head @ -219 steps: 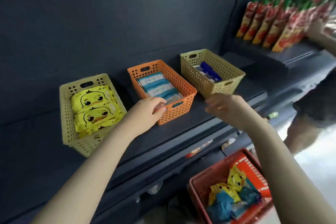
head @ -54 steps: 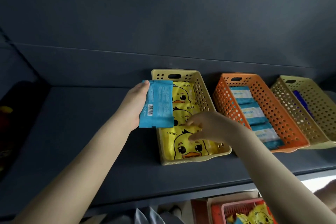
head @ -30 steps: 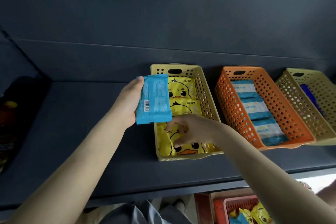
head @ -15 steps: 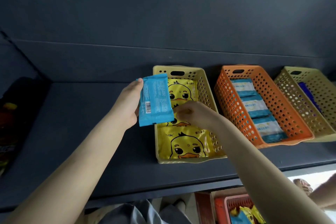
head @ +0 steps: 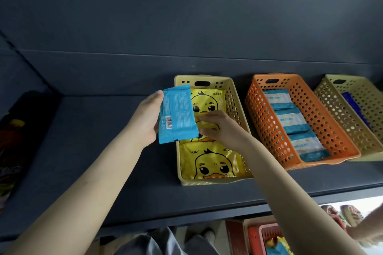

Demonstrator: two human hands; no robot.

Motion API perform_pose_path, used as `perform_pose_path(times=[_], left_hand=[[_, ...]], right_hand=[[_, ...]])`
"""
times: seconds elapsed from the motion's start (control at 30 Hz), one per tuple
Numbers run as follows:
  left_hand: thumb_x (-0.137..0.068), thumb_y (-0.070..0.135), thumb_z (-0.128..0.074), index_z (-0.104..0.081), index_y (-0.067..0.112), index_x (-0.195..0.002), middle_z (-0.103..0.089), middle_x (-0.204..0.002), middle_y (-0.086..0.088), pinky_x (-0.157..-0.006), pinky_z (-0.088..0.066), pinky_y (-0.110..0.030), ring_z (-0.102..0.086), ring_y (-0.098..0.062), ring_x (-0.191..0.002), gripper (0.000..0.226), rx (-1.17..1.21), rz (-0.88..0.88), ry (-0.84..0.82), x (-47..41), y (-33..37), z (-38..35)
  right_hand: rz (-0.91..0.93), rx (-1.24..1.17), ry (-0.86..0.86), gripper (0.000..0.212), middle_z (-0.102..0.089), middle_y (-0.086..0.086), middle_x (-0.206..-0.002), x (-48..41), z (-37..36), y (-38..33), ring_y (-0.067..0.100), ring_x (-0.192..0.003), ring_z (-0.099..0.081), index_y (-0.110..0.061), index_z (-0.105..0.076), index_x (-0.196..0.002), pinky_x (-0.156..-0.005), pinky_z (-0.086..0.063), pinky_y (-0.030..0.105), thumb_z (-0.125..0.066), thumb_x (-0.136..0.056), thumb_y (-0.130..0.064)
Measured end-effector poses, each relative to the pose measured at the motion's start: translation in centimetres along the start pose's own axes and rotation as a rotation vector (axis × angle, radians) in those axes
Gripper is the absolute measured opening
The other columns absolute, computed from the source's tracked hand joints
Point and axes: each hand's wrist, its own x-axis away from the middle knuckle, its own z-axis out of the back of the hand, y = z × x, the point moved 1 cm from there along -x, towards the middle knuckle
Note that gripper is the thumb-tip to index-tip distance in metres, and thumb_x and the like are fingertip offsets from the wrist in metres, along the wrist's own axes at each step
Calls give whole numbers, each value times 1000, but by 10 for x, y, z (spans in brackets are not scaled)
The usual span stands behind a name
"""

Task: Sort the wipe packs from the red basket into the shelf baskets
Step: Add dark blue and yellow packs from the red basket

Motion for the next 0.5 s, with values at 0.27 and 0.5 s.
perform_pose_path(times=[0.27, 0.5], left_hand=[[-100, 43, -42, -57, 21, -95, -60, -88, -1, -90, -51, -45, -61, -18, -85, 27, 20, 15, -13, -1, 0, 1], [-100, 43, -43, -59, 23, -90, -62, -88, 0, -88, -51, -42, -62, -18, -88, 27, 43, 29, -16, -6, 2, 2]], right_hand=[[-135, 121, 164, 43, -40, -3, -132, -17, -19, -12, 25, -126, -33, -37, -59, -128, -109, -23, 33, -65, -86, -41], [-41, -105, -113, 30, -63, -18, -104, 30, 6, -22, -1, -97, -58, -27, -72, -109, -85, -42, 15, -74, -80, -35]])
